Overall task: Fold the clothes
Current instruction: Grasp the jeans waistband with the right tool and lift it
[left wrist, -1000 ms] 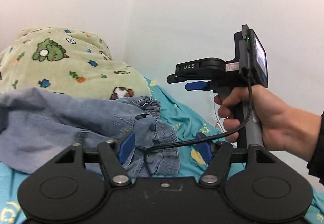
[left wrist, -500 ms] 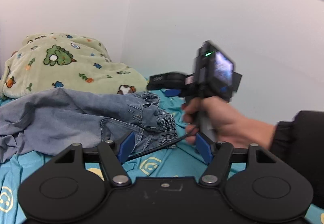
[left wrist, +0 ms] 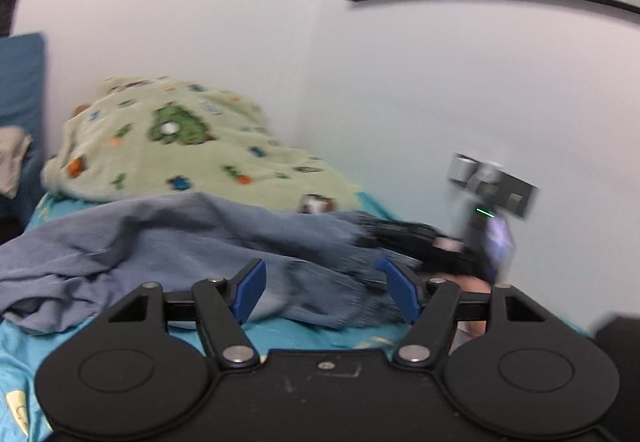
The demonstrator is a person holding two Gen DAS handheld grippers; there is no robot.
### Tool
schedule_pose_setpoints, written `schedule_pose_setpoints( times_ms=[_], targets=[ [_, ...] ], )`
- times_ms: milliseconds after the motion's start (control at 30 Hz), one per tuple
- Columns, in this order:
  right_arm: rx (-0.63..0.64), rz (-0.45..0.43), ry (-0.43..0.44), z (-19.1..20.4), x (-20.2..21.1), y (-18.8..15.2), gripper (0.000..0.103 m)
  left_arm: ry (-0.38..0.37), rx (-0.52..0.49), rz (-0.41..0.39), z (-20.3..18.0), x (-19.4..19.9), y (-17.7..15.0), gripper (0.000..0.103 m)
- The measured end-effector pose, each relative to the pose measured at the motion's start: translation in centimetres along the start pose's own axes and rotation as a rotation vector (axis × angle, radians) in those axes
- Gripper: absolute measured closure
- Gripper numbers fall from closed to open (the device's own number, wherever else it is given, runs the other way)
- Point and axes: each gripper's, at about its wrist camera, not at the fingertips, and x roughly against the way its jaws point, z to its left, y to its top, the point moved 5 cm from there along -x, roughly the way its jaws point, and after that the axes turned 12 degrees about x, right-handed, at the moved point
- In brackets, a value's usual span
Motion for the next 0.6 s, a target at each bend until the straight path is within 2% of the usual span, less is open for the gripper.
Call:
schedule_pose_setpoints(
  times_ms=[100,200,233,300,367,467,533,600],
  targets=[
    [-0.158,0.002,0.018,-1.5,-0.1,-0.9,0.042,0.059,0.054,-0.004,3.0,-2.0,0.9,0.039],
    [-0.313,-0.015,0.013,-3.2,0.4,-1.0,0.032,0.080,0.139,-0.002,5.9,-3.7,1.2,0.039],
    [-0.349,-0.030,0.007,-3.7,0.8,-0.9,0.028,0.084,0.163,0.000,6.7,-4.1,1.2,0.039],
    [-0.366,-0.080,-0.003,-4.0,1.8,-0.2,0.028,0.101,0.185,0.019,7.9,-4.8,0.8,0.039],
    [-0.323,-0.129,-0.058,-4.0,2.5,0.7,0.024,0.121,0.194,0.036,9.0,-5.3,0.3,0.039],
    [-0.177,-0.170,-0.210,-4.2,2.4,1.8,0.021,0.159,0.188,0.052,10.3,-5.6,-0.6,0.039],
    [-0.103,-0.139,-0.279,-4.9,1.4,2.2,0.021,0.177,0.221,0.067,11.3,-5.9,-0.9,0.039],
    [-0.058,-0.110,-0.286,-5.8,0.4,2.4,0.021,0.179,0.248,0.072,12.0,-6.2,-1.2,0.039]
  ],
)
